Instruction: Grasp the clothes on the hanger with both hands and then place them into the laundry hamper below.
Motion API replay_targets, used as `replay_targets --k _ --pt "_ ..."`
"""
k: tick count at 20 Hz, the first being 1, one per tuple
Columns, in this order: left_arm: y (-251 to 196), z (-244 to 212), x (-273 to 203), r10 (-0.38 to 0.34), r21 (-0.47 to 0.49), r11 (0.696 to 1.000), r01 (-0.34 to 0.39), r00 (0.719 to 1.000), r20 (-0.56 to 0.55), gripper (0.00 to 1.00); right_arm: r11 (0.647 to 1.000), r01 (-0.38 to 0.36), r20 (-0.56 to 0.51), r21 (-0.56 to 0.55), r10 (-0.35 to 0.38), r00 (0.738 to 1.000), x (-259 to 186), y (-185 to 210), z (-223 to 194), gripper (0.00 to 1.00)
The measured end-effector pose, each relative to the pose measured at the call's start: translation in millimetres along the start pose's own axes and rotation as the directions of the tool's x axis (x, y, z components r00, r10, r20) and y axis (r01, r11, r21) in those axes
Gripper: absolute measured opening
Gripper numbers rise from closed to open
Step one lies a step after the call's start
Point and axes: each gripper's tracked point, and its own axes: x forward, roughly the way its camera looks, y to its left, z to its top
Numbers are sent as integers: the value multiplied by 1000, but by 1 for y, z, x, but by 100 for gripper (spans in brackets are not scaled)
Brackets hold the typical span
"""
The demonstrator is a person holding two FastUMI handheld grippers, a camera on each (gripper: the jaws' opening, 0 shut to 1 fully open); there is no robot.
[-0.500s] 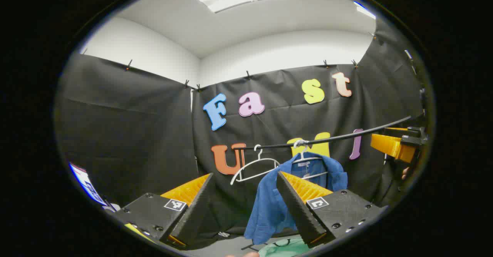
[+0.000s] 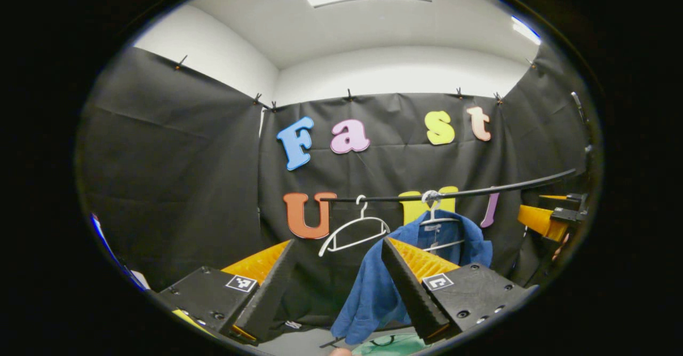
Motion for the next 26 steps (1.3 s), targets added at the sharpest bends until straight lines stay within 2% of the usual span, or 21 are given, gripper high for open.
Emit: replay_targets --k 5,11,13,19,26 --pt "-10 -6 12 -83 -10 996 83 997 -4 100 997 79 -8 -16 -80 997 0 -6 -2 100" --pt "-39 -21 27 -144 -54 988 143 989 -15 96 994 96 -56 -47 -99 994 18 -14 -28 100" --pt "-48 -35 38 -134 -71 989 131 990 -37 100 994 97 -84 -41 -100 991 33 -21 -41 100" --pt "-84 -82 79 -114 -126 987 102 989 -89 100 997 64 -156 -35 -69 985 97 -44 -98 99" --pt "-123 -139 133 -124 -92 990 110 979 -163 100 998 69 -328 15 -60 943 167 -65 -179 99"
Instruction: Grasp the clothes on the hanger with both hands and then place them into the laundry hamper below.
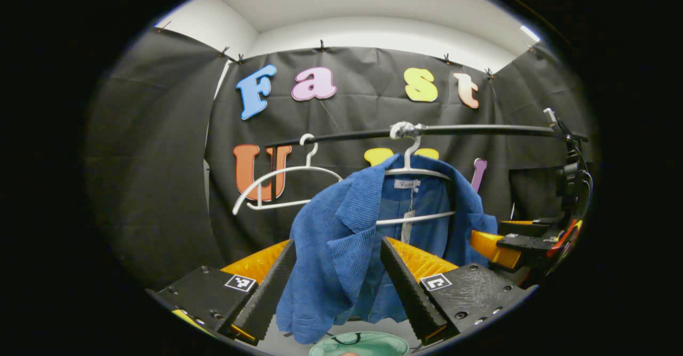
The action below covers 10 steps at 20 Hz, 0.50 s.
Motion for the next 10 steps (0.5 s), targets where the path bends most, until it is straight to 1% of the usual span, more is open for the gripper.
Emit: replay_targets --k 5,6,7,10 --pt "-2 -36 45 36 -8 999 -37 996 -80 100 1000 10 -27 0 -10 1000 27 -13 -7 93" --pt "-3 -40 52 38 -12 999 -39 995 -88 96 1000 18 -27 3 -17 999 31 -18 -6 92" --pt "-3 -42 62 44 -14 999 -46 995 -94 96 999 32 -30 4 -32 999 33 -23 -6 87" --pt "-5 -48 84 51 -16 998 -53 993 -103 96 999 36 -16 32 -36 999 40 -30 -1 79"
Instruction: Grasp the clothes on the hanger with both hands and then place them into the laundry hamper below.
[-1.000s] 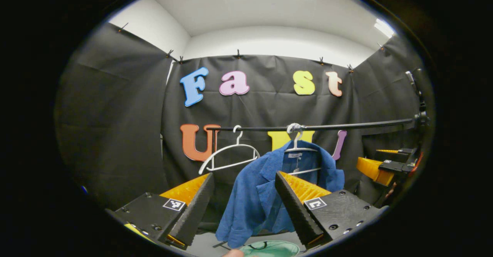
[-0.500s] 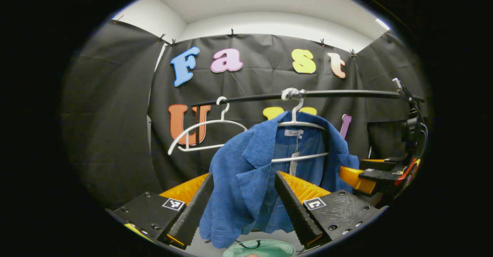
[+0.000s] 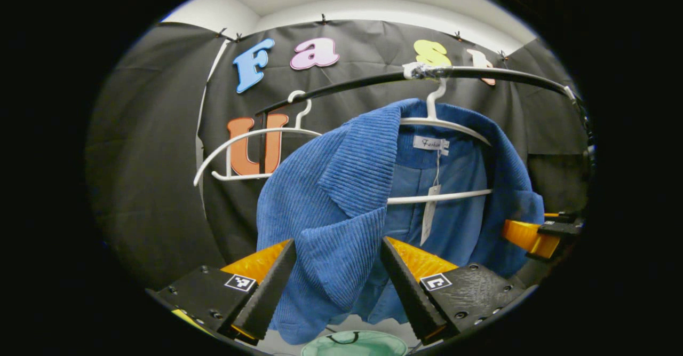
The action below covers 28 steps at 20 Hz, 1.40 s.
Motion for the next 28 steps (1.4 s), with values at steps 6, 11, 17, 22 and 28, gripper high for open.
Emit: replay_targets --k 6,11,17,22,28 --pt "-2 -9 28 -1 -29 1000 0 999 -34 57 995 -36 -42 89 40 998 24 -8 -4 43" --pt "3 -8 29 -31 -127 992 23 998 -61 8 951 -114 -64 288 138 988 33 -16 -9 17" --pt "40 30 15 16 -171 985 -20 1000 -23 4 900 -147 46 410 140 989 43 -47 36 13" --pt "59 53 11 7 -190 982 -9 1000 -12 4 871 -180 118 457 142 983 50 -62 67 10" --pt "72 91 13 35 -164 986 -27 998 47 6 864 -165 158 475 101 982 64 -77 102 10"
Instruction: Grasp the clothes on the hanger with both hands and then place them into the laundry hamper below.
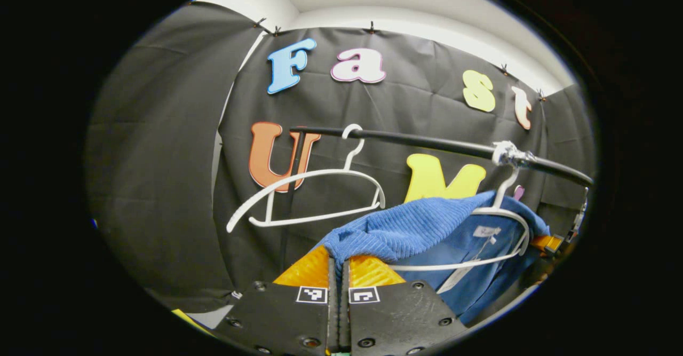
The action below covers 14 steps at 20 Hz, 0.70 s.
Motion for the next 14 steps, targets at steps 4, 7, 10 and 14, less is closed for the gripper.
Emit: replay_targets --k 4,7,10,14 --pt "16 24 12 22 64 998 -24 999 31 1 1000 -14 -11 11 14 1000 12 3 3 10" --pt "29 33 26 7 70 998 -8 1000 15 1 999 -30 -55 29 31 998 24 2 -5 10" --pt "36 18 37 -21 79 997 25 999 -45 1 997 -46 -112 55 52 992 34 2 -22 10" --pt "43 -6 39 -50 86 995 57 995 -82 1 997 -46 -169 55 55 984 41 -10 -43 10"
